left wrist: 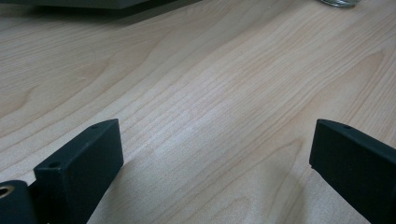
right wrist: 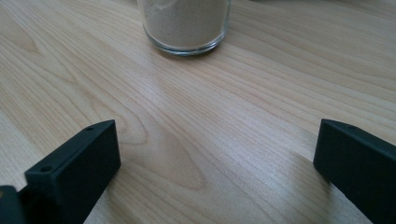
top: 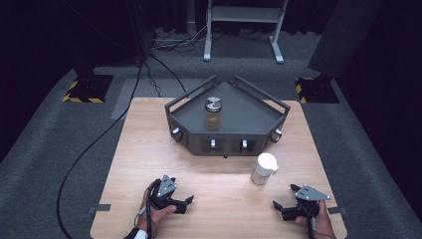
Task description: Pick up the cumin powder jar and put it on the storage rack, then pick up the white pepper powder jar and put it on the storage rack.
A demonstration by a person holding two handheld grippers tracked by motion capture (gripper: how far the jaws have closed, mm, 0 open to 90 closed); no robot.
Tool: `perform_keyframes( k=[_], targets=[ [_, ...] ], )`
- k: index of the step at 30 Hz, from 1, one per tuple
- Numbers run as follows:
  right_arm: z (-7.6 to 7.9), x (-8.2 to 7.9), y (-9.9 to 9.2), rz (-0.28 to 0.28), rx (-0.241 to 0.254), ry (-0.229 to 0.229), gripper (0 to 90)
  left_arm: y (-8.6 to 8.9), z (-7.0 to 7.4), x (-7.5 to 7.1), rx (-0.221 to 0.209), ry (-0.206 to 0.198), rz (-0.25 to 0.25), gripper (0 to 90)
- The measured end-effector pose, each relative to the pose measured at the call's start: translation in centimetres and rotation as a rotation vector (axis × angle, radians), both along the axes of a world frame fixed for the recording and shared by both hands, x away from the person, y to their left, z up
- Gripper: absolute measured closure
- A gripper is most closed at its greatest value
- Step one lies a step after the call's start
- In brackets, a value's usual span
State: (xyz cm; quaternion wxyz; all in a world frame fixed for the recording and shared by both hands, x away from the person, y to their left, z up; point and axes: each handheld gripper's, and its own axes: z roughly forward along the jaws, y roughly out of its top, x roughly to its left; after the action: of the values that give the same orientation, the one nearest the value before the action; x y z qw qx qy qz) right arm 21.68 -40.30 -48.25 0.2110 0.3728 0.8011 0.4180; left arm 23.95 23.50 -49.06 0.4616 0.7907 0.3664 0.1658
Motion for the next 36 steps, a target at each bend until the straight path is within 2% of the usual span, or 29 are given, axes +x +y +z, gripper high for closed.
perform_keyframes(
  k=[6,10,13,36],
  targets=[
    [0.0,0.0,0.0,0.000,-0.001,-0.001,0.2,-0.4,0.0,-0.1,0.034,-0.010,-0.006,2.7],
    [0.0,0.0,0.0,0.000,-0.001,-0.001,0.2,-0.5,-0.1,-0.2,0.043,-0.020,-0.006,2.6],
    [0.0,0.0,0.0,0.000,0.000,0.000,0.2,-1.0,0.0,-0.4,0.075,-0.037,-0.012,2.4],
    [0.0,0.1,-0.1,0.013,0.002,0.004,0.1,-1.0,0.0,-0.5,0.075,-0.038,-0.008,2.4]
  ],
)
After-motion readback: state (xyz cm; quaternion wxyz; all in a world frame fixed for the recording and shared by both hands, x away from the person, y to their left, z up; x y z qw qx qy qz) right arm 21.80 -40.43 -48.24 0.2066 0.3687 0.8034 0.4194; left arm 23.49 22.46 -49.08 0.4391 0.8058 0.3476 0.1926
